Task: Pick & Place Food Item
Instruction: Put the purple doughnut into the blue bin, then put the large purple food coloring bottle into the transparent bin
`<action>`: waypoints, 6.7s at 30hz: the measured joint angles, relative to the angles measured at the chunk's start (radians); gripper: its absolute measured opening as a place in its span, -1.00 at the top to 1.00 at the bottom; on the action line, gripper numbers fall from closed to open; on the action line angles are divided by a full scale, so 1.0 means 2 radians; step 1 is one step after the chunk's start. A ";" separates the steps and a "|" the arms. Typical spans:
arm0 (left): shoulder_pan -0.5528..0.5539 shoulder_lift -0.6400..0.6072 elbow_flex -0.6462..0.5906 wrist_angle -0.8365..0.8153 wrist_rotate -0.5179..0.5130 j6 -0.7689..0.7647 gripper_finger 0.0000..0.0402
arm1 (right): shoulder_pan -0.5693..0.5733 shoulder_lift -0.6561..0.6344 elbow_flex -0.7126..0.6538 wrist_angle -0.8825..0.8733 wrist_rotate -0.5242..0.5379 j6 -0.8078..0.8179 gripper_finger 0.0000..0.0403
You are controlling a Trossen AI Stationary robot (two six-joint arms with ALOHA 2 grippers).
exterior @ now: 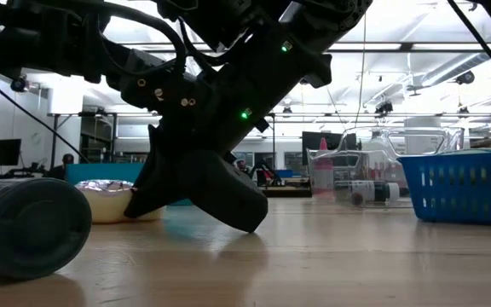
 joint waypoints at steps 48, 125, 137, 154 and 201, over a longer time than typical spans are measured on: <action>0.000 0.000 0.000 -0.006 0.000 -0.006 -0.42 | 0.029 -0.091 -0.001 -0.162 0.114 0.038 0.95; 0.000 0.001 0.000 -0.013 0.000 -0.021 -0.42 | 0.245 -0.328 -0.204 -0.547 0.101 0.671 0.95; 0.000 0.001 0.000 -0.013 0.002 -0.021 -0.42 | 0.244 -0.328 -0.204 -0.560 0.060 0.695 0.81; 0.000 0.001 0.000 -0.013 0.002 -0.019 -0.42 | 0.242 -0.328 -0.204 -0.556 0.047 0.695 0.07; 0.000 0.001 0.000 -0.017 0.006 -0.021 -0.42 | 0.184 -0.283 -0.165 -0.087 0.019 0.398 -0.10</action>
